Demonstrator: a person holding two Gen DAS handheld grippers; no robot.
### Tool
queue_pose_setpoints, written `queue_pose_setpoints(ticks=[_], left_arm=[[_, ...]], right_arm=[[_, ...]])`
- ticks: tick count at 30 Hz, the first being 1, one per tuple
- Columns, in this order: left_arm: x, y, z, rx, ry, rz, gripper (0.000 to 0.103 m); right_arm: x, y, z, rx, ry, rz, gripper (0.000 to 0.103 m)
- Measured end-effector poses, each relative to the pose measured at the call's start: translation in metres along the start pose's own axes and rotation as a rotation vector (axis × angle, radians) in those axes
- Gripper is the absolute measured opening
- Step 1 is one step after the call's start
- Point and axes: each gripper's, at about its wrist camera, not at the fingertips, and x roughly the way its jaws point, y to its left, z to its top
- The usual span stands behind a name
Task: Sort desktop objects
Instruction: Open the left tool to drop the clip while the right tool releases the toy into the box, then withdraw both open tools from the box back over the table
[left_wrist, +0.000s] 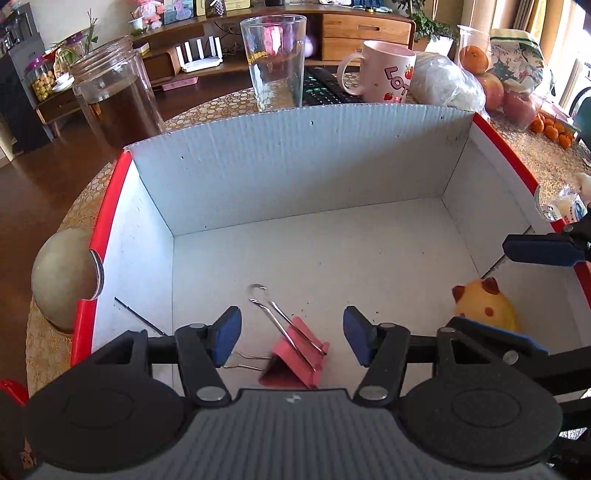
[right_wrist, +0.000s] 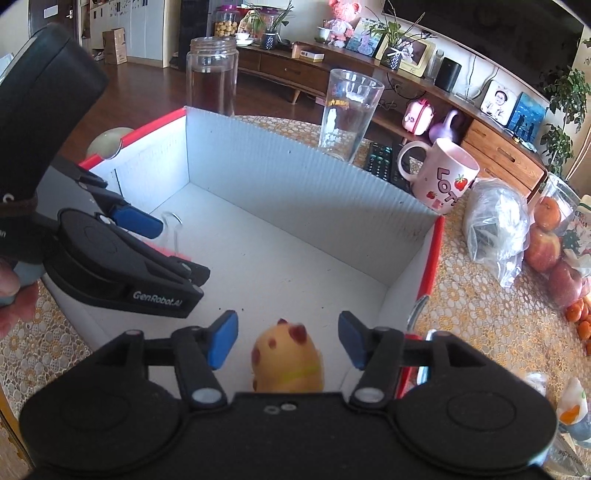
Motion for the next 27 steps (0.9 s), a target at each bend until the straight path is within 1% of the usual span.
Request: queue_pose_setpoints(ticks=[1, 5, 8, 11, 13, 19, 23, 25, 27], left_arm=[[-0.001, 0.0, 0.0, -0.004, -0.005, 0.0, 0.065], [-0.006, -0.004, -0.003, -0.005, -0.014, 0.011, 0.067], [-0.013, -0.005, -0.005, -0.023, -0.03, 0.01, 0.069], [-0.022, -0.006, -0.007, -0.036, -0.048, 0.011, 0.071], [-0.028, -0.007, -0.009, -0.04, -0.057, 0.023, 0.074], [-0.044, -0.018, -0.016, -0.001, -0.086, 0.077, 0.074], [-0.055, -0.026, -0.021, 0.005, -0.101, 0.074, 0.074], [-0.061, -0.028, -0.024, -0.007, -0.109, 0.064, 0.074], [-0.068, -0.03, -0.026, -0.014, -0.117, 0.052, 0.077]], right_arm=[[-0.002, -0.001, 0.0, 0.007, -0.003, -0.006, 0.066], [-0.01, -0.006, -0.003, 0.033, -0.009, -0.001, 0.067], [-0.018, -0.007, -0.004, 0.033, -0.025, -0.007, 0.073], [-0.028, -0.009, -0.006, 0.039, -0.039, -0.007, 0.074], [-0.036, -0.011, -0.007, 0.043, -0.048, -0.006, 0.076], [-0.058, -0.018, -0.015, 0.056, -0.075, -0.012, 0.077], [-0.076, -0.026, -0.024, 0.078, -0.096, -0.011, 0.078], [-0.084, -0.031, -0.029, 0.088, -0.105, -0.012, 0.078], [-0.092, -0.035, -0.035, 0.095, -0.111, -0.015, 0.079]])
